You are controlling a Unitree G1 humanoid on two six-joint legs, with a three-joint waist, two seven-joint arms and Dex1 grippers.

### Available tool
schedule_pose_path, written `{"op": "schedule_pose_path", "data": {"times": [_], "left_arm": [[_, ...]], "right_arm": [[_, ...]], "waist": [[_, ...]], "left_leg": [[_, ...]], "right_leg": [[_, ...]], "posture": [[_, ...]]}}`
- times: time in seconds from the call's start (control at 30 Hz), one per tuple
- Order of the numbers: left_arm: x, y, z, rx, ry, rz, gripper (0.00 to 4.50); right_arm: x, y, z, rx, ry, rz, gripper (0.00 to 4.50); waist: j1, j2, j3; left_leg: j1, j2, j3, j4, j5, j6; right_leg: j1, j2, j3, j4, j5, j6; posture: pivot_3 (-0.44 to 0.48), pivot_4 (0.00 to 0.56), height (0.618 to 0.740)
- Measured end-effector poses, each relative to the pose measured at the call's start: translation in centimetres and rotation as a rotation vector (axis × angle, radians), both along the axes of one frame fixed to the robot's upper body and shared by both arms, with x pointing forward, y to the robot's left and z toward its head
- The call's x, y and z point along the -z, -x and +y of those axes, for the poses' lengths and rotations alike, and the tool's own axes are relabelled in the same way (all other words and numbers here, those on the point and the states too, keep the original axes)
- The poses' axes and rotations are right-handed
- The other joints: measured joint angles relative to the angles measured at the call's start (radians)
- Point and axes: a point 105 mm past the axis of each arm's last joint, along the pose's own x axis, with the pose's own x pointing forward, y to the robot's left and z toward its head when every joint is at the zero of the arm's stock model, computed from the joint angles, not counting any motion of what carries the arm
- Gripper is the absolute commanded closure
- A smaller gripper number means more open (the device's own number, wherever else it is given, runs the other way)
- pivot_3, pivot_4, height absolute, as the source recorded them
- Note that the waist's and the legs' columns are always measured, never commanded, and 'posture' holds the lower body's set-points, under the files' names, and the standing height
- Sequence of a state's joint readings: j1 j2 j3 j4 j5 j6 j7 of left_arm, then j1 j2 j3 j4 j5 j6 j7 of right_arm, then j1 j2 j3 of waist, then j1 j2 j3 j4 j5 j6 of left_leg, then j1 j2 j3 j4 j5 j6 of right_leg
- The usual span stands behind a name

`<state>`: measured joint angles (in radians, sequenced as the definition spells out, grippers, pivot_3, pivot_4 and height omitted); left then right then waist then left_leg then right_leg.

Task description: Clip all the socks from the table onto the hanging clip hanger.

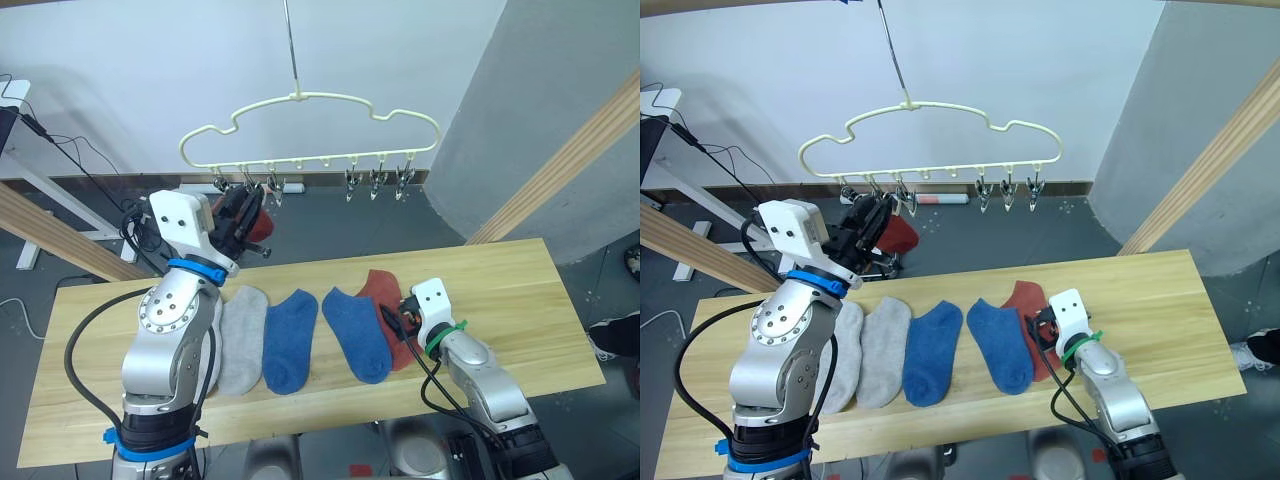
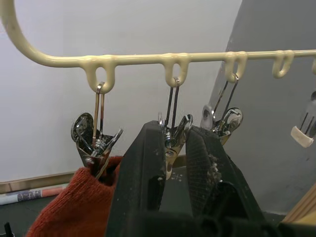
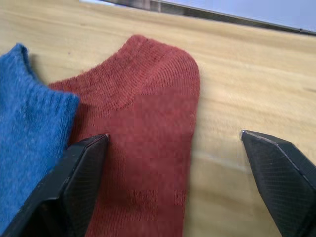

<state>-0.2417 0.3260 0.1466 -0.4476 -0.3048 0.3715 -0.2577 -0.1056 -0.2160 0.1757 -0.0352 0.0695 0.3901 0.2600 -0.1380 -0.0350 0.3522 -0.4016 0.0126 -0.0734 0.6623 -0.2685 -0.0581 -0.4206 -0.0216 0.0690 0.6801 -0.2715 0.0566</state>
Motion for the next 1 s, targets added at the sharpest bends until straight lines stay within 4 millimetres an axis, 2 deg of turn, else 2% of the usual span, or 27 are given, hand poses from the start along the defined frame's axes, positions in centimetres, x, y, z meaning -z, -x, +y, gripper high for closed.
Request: {"op": "schedule_pose_path", "data": {"times": [0.03,0.07,0.27,0.43,0.63,0.9,1.0], "left_arm": [[0.0,0.0,0.0,0.002,0.002,0.001,3.99],[0.0,0.0,0.0,0.004,0.001,0.003,3.99],[0.2,0.2,0.0,0.012,-0.003,0.011,3.99],[0.2,0.2,0.1,0.011,-0.003,0.012,3.99],[0.2,0.2,0.2,0.010,-0.003,0.013,3.99],[0.2,0.2,0.2,0.011,-0.003,0.013,3.99],[0.2,0.3,0.1,0.019,-0.005,0.013,3.99]], "right_arm": [[0.0,0.0,0.0,-0.001,-0.001,0.000,1.23],[0.0,0.0,0.0,-0.002,0.000,0.000,1.31],[-0.2,-0.1,0.1,0.006,-0.015,-0.004,1.31],[-1.2,-1.3,0.8,-0.002,-0.028,-0.035,1.31],[-1.2,-2.2,1.8,-0.023,-0.051,-0.025,1.31],[-0.9,-2.9,2.0,-0.028,0.004,-0.026,1.31],[-0.8,-3.0,2.0,-0.018,0.015,-0.023,1.90]], "waist": [[0.000,0.000,0.000],[0.000,0.000,0.000],[0.000,0.000,0.000],[0.000,0.000,0.000],[0.000,0.000,0.000],[0.000,0.000,0.000],[0.000,0.000,0.000]], "left_leg": [[0.000,0.000,0.000,0.000,0.000,0.000],[0.000,0.000,0.000,0.000,0.000,0.000],[0.000,0.000,0.000,0.000,0.000,0.000],[0.000,0.000,0.000,0.000,0.000,0.000],[0.000,0.000,0.000,0.000,0.000,0.000],[0.000,0.000,0.000,0.000,0.000,0.000],[0.000,0.000,0.000,0.000,0.000,0.000]], "right_leg": [[0.000,0.000,0.000,0.000,0.000,0.000],[0.000,0.000,0.000,0.000,0.000,0.000],[0.000,0.000,0.000,0.000,0.000,0.000],[0.000,0.000,0.000,0.000,0.000,0.000],[0.000,0.000,0.001,0.000,0.000,0.000],[0.000,0.000,0.000,0.000,0.000,-0.001],[0.000,0.000,0.000,0.000,0.001,-0.001]], "posture": [[-0.198,0.355,0.737],[-0.190,0.348,0.737],[-0.190,0.348,0.737],[-0.192,0.347,0.737],[-0.190,0.348,0.737],[-0.188,0.347,0.737],[-0.188,0.347,0.737]]}}
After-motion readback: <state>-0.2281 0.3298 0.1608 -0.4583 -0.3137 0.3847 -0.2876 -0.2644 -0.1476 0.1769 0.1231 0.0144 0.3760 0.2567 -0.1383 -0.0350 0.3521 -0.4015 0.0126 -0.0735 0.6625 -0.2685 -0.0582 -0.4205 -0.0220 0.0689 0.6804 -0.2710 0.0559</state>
